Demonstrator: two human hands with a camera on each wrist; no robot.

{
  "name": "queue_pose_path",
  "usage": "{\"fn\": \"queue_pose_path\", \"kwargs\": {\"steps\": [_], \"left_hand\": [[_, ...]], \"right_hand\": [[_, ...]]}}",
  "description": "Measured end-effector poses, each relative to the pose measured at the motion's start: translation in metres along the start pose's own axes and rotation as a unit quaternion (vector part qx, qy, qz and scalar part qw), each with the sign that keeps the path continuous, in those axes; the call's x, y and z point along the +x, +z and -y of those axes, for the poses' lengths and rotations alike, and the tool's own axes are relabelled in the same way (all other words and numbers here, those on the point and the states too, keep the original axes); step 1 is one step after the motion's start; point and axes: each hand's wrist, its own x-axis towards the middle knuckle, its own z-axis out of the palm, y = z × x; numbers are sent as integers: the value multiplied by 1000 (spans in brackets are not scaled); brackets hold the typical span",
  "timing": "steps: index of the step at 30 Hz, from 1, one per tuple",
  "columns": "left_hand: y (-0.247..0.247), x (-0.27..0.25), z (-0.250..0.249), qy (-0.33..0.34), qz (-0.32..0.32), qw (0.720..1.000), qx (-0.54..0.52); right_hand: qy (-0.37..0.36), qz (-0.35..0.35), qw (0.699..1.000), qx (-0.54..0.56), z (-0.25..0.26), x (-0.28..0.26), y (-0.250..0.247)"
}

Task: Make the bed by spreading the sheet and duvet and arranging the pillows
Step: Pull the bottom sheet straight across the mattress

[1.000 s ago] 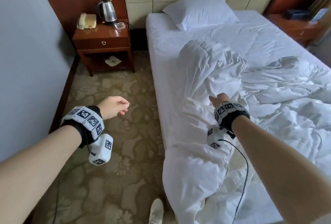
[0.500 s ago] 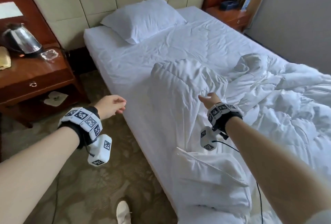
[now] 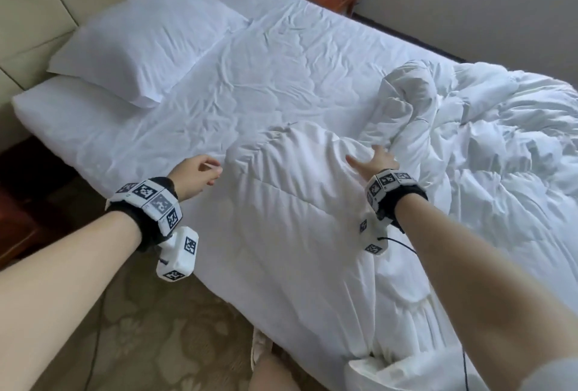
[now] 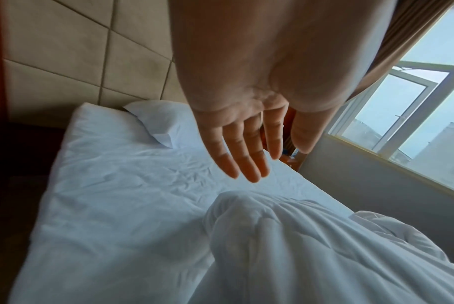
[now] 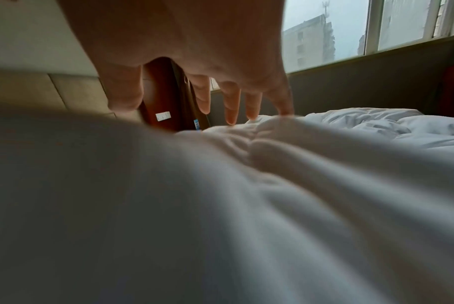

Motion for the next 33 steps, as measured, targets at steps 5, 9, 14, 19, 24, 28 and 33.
{"fn": "queue_pose_path", "kwargs": {"steps": [5,9,14,19,24,28,33], "left_hand": [[-6,90,-17,3,47,999,20],[-12,142,-17,-6,83,995,61],[-15,203,-12,10,133,985,113],[-15,245,-4,29,233,963,131],[-33,261,6,145,333,905,223],[-49,257,7,279,294,828,386],[-52,207,7,344,393,747,412]], "right_hand": [[10,70,997,-25,33,58,27],[42,130,988,-76,48,73,55],[80,183,969,-144,69,62,76],[142,177,974,5,94,33,99],[181,149,960,153,143,-21,120],[214,76,930,288,177,-61,128],[215,23,923,318,199,-107,123]]}}
